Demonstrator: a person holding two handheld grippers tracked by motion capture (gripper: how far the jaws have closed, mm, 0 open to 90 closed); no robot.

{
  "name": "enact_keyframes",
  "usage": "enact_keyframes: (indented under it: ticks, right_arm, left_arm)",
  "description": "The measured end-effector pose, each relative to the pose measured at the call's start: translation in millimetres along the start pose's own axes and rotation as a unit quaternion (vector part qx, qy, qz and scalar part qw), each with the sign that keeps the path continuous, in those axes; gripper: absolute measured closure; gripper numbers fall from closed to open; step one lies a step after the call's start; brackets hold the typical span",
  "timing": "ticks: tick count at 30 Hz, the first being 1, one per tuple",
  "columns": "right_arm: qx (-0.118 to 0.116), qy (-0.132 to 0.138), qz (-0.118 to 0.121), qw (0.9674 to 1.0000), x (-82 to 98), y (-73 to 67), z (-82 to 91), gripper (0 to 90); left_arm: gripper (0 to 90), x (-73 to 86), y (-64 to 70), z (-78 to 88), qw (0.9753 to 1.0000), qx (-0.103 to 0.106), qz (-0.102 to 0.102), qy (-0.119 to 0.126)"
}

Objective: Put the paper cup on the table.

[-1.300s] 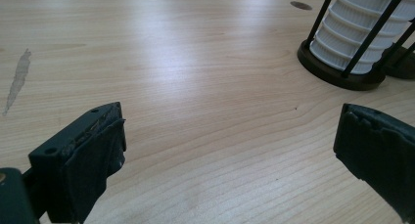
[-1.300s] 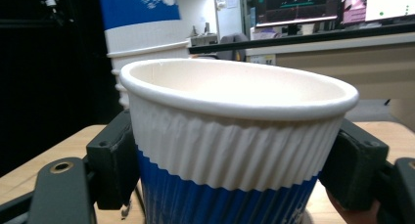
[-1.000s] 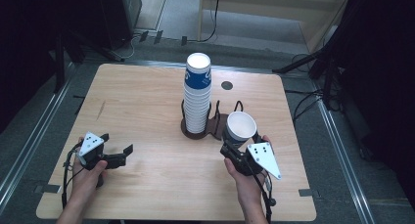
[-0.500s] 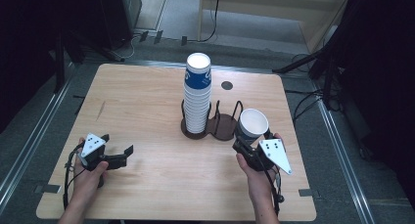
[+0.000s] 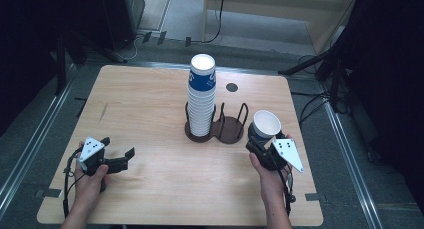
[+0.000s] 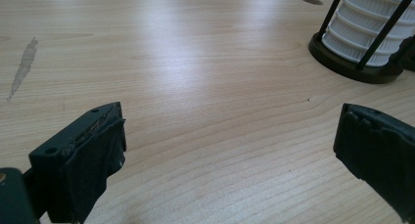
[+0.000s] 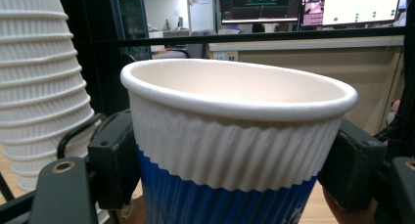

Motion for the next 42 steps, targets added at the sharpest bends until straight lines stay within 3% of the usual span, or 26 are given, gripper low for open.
enact_keyframes:
  ticks: [5,10,13,25,32,42]
  right_arm:
    - [0.013,-0.01,0.007,0.9998,7.3,6.3,-7.3,21.4]
    - [0.017,0.008,0.003,0.9998,10.6,11.8,-13.1,21.0]
    - [0.034,-0.001,0.012,0.9993,14.8,16.4,-18.1,20.8]
    - [0.066,-0.024,-0.003,0.9975,34.2,46.4,-39.0,20.9]
    - [0.081,-0.048,0.006,0.9955,44.3,53.3,-51.6,20.8]
    - [0.095,-0.083,-0.002,0.992,57.9,65.5,-62.8,20.1]
  left_arm:
    - [0.0,0.4,0.3,0.3,1.0,0.005,0.004,-0.003]
    - [0.0,0.4,0.2,0.2,1.0,0.005,0.004,-0.003]
    - [0.0,0.4,0.1,0.0,1.0,0.004,0.003,-0.004]
    - [0.0,0.7,2.0,-0.6,1.0,0.004,-0.004,-0.007]
    - [0.0,0.6,1.7,-0.8,1.0,0.005,0.002,-0.008]
    - [0.0,0.7,2.3,-0.6,0.9999,0.01,0.006,-0.005]
Point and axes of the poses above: each handheld gripper's, and its own axes: z roughly backward along the jaws, x roughly out of its underside, y roughly to its right, the point moved 6 cm from there along -z, roughly forward along the jaws, and after that the axes turned 5 degrees about -x, right-handed, at the moved point
